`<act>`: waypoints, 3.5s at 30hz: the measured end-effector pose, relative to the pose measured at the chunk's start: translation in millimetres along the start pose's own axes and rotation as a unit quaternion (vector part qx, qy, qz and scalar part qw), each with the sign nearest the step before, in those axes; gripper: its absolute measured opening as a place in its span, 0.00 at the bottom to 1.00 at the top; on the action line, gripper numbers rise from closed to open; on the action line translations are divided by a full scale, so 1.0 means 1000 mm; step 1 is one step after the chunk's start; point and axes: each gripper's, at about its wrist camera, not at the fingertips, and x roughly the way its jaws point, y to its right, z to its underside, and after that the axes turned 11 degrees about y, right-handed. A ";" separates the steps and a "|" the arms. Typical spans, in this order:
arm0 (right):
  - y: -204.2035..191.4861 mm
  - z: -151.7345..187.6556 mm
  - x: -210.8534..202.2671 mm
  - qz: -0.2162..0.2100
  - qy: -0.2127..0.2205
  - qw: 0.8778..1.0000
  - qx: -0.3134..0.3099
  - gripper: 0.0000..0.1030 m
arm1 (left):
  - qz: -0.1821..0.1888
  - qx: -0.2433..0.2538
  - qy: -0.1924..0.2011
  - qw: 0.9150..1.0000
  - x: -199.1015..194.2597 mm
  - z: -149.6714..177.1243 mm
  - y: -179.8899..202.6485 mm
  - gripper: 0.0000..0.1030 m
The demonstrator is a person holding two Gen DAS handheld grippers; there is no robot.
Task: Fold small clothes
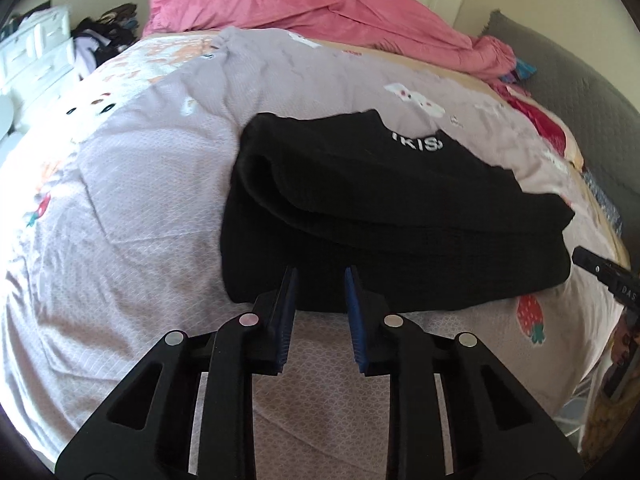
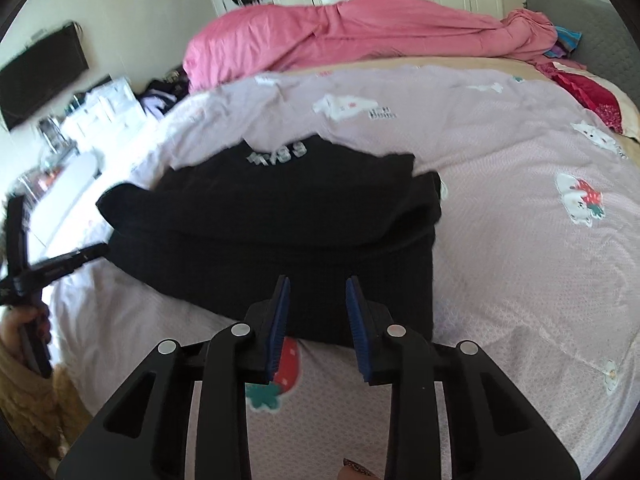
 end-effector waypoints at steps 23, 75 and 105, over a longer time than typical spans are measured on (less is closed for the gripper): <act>0.012 -0.042 0.089 0.059 0.006 0.997 -0.040 0.26 | -0.021 0.027 0.001 0.999 0.066 -0.059 -0.004 0.16; 0.106 -0.092 0.106 0.027 0.045 0.989 0.140 0.07 | 0.024 -0.068 0.060 0.996 0.074 -0.114 -0.065 0.03; 0.102 -0.064 0.118 0.101 0.019 0.988 0.118 0.30 | -0.012 -0.084 0.018 0.996 0.098 -0.089 -0.080 0.11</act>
